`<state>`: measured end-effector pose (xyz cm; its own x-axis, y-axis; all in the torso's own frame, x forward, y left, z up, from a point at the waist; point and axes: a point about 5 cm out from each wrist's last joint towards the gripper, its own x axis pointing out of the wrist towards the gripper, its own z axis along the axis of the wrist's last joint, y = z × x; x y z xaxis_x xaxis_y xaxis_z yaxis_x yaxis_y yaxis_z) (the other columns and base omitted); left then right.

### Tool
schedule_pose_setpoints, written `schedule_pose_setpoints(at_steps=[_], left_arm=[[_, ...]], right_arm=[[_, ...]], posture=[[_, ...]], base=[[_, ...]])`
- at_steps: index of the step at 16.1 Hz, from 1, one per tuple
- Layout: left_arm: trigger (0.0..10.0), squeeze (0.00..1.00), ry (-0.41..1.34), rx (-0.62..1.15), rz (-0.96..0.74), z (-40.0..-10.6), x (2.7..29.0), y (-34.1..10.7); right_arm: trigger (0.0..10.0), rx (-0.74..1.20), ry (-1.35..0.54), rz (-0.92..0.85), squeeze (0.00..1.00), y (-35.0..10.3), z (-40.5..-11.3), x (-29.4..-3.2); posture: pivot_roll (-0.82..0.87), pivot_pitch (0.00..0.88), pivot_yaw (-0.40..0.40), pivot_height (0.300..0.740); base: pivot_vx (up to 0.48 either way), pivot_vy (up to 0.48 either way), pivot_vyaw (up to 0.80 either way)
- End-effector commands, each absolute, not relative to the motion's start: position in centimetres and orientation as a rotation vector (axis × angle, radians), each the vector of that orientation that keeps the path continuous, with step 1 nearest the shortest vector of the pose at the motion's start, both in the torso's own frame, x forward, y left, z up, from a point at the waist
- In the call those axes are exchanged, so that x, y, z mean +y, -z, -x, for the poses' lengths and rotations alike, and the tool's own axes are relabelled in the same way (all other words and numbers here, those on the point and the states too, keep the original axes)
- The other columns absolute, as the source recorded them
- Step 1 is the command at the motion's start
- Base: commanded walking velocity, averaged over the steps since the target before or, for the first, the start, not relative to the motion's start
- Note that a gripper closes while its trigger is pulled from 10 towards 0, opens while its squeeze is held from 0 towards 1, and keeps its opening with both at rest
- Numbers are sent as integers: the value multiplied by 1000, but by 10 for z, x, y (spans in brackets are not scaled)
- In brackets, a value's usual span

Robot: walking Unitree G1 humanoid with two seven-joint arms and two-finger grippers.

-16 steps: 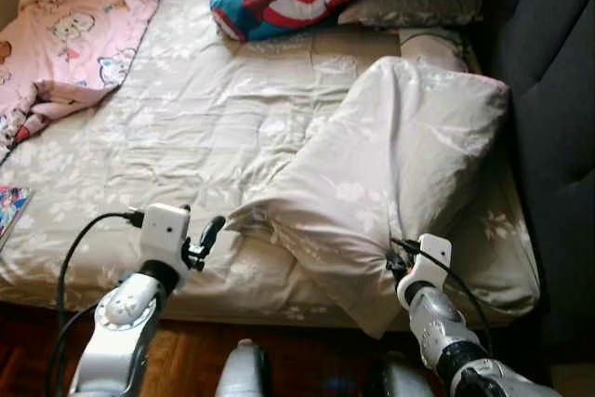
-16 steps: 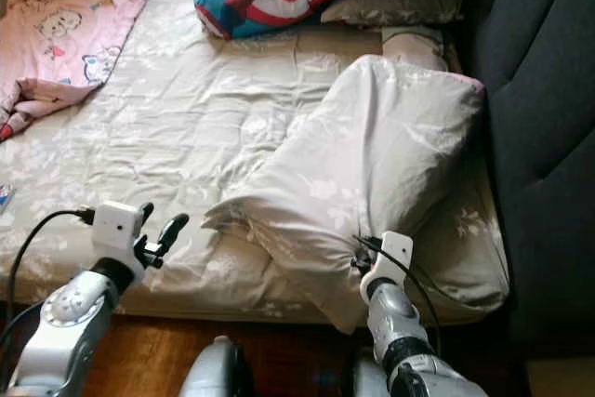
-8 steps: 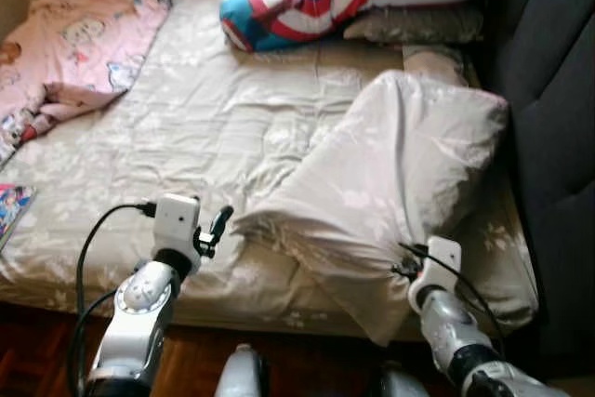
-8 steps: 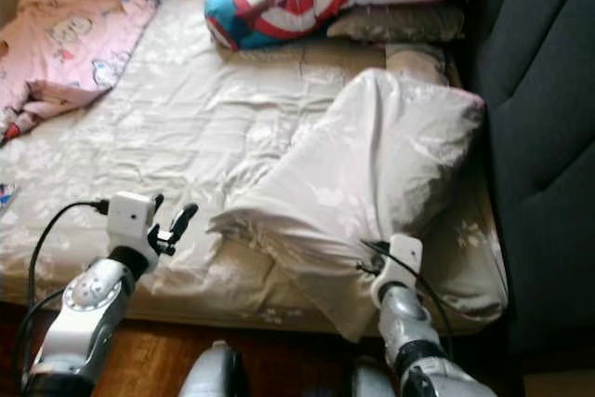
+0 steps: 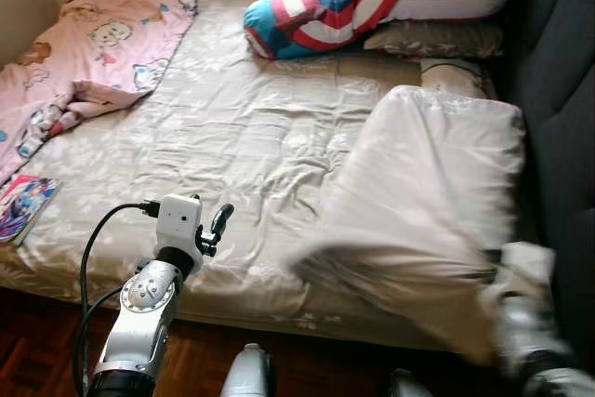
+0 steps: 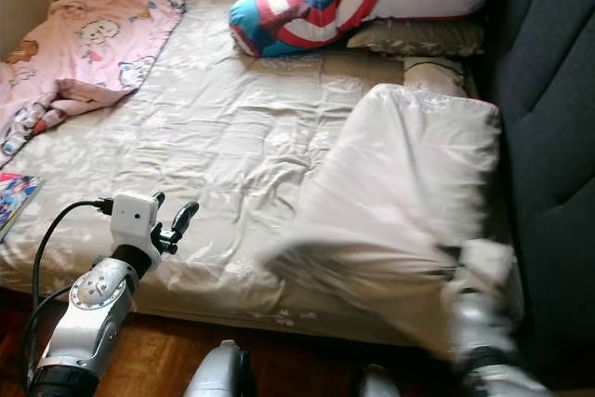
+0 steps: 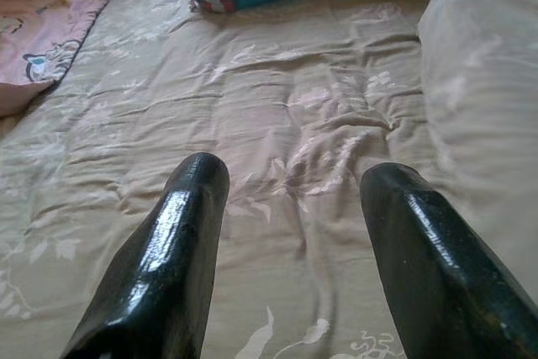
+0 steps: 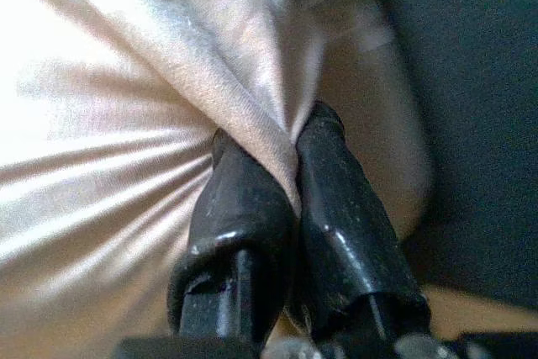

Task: Clean up the room

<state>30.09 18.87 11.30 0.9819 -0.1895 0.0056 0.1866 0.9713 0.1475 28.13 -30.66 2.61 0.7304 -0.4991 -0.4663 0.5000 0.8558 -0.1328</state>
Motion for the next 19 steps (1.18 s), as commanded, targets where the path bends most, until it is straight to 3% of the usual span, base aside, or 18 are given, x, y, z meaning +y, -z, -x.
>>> schedule_pose_setpoints(at_steps=[1,4,19], left_arm=[[10000,0,181,-8,-153,-301,192,-109],[10000,0,185,-12,-153,-302,192,-109],[10000,0,191,-13,-152,-300,193,-107]], right_arm=[[0,423,637,44,0,-46,-283,-329],[0,377,707,152,0,-66,-284,-350],[0,382,824,393,0,-74,-280,-357]], posture=[[23,101,34,669],[23,102,38,669],[29,96,50,669]], base=[[0,0,0],[0,0,0],[0,0,0]])
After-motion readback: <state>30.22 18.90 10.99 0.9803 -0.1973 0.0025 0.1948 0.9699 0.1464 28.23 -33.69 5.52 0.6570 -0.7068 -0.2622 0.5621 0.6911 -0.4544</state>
